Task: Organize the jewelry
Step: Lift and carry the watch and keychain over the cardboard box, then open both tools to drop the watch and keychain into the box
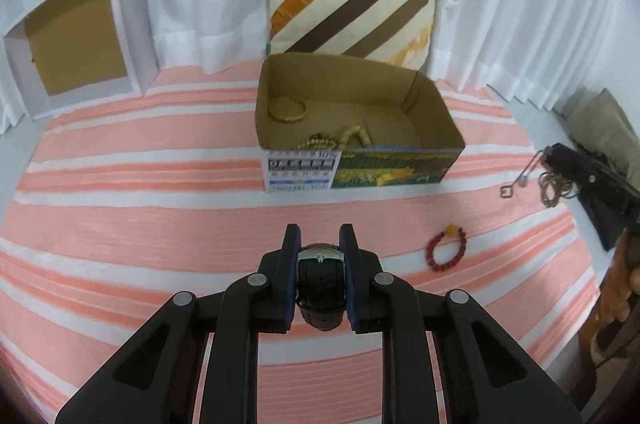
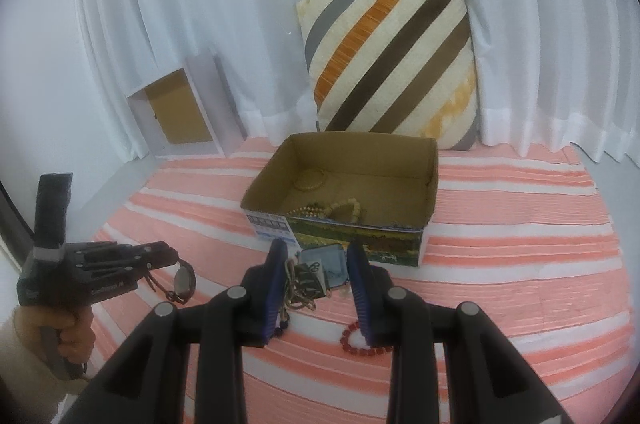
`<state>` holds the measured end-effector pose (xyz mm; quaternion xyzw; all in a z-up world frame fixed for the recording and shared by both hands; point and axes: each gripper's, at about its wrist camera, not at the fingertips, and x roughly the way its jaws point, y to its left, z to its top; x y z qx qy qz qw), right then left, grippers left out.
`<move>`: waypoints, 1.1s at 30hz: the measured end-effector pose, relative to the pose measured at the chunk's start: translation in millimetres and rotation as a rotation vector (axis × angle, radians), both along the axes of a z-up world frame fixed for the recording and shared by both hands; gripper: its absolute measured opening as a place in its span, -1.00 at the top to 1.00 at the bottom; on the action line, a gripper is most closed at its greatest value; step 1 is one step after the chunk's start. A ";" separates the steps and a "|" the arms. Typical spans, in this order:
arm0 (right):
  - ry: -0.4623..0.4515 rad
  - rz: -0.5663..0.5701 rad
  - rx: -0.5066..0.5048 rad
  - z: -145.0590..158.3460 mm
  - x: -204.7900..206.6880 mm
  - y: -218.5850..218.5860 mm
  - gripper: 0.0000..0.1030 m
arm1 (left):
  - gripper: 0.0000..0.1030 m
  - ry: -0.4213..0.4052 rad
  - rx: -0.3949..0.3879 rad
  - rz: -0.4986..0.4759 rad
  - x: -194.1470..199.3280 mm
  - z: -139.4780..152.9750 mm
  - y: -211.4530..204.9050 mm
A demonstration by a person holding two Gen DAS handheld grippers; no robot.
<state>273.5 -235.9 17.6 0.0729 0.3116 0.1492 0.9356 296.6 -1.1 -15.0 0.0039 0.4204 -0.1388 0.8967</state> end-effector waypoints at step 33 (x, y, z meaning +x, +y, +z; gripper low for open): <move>0.071 -0.046 -0.052 -34.7 203.9 -16.4 0.15 | -0.26 -0.050 0.118 0.016 199.6 -20.7 -69.0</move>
